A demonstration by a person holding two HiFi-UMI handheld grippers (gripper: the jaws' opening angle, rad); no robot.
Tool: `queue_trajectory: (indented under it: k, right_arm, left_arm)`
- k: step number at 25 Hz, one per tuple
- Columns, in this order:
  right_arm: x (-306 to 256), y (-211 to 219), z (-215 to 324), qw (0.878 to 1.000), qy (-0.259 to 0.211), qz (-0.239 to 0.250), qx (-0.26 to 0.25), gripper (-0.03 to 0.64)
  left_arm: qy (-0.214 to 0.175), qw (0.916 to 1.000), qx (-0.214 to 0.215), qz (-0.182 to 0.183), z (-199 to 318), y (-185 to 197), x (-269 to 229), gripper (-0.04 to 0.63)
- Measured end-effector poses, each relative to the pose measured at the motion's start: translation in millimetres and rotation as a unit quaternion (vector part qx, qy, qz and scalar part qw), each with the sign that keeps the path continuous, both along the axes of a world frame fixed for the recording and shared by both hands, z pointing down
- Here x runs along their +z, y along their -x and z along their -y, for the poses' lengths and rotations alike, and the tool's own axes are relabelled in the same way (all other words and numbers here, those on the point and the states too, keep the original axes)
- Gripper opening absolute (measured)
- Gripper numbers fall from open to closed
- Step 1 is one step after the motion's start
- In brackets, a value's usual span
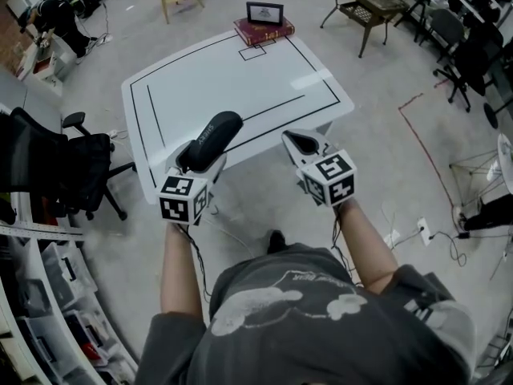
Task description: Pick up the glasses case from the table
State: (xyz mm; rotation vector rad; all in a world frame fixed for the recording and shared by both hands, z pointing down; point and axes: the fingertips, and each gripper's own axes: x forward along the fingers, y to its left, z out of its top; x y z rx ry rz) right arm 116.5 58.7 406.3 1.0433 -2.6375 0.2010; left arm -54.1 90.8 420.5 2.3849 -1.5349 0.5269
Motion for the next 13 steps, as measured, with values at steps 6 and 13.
queue_trajectory:
  k: [6,13]
  right_arm:
    - [-2,33,-35,1.0,0.0,-0.007,0.0,-0.001]
    - [-6,70,-91,1.0,-0.002,-0.007,-0.002,-0.002]
  left_arm:
    - [0.004,0.9999,0.013,-0.005,-42,21,2,0.336]
    - [0.003,0.9997,0.025,-0.009,-97,45,2,0.336]
